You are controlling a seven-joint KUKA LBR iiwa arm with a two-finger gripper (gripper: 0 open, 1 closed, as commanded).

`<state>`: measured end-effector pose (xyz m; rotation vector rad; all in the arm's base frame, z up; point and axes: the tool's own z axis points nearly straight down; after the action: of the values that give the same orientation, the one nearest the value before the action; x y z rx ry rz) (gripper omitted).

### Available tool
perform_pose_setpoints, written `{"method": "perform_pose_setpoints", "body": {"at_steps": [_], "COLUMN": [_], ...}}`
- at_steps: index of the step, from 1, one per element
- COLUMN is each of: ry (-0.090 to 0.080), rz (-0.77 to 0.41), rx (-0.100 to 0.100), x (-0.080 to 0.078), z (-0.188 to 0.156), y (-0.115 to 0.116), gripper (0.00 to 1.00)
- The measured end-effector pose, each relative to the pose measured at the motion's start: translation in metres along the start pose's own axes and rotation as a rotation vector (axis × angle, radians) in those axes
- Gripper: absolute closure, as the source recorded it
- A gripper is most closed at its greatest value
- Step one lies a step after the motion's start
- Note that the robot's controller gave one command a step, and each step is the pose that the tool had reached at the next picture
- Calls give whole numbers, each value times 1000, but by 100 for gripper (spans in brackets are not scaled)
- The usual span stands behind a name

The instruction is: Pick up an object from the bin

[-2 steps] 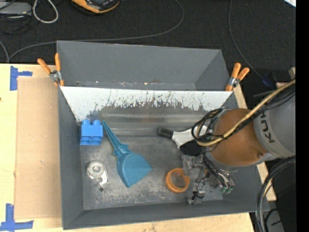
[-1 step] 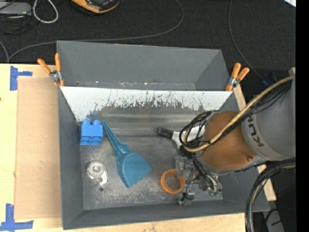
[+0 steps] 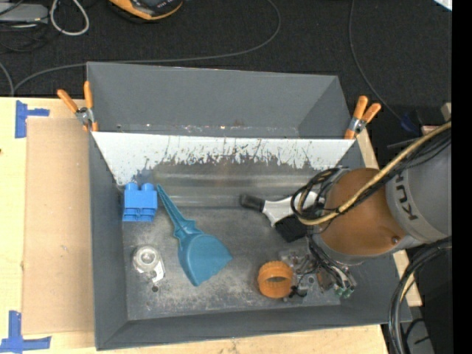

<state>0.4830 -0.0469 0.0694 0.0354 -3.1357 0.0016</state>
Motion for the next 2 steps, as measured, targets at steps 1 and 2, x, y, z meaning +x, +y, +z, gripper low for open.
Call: {"method": "perform_pose_setpoints", "body": {"at_steps": [1, 2], "ry": [0, 2], "rz": [0, -25], "rx": [0, -1], "x": [0, 0], "z": [0, -1], "y": [0, 13], "gripper": [100, 100]}}
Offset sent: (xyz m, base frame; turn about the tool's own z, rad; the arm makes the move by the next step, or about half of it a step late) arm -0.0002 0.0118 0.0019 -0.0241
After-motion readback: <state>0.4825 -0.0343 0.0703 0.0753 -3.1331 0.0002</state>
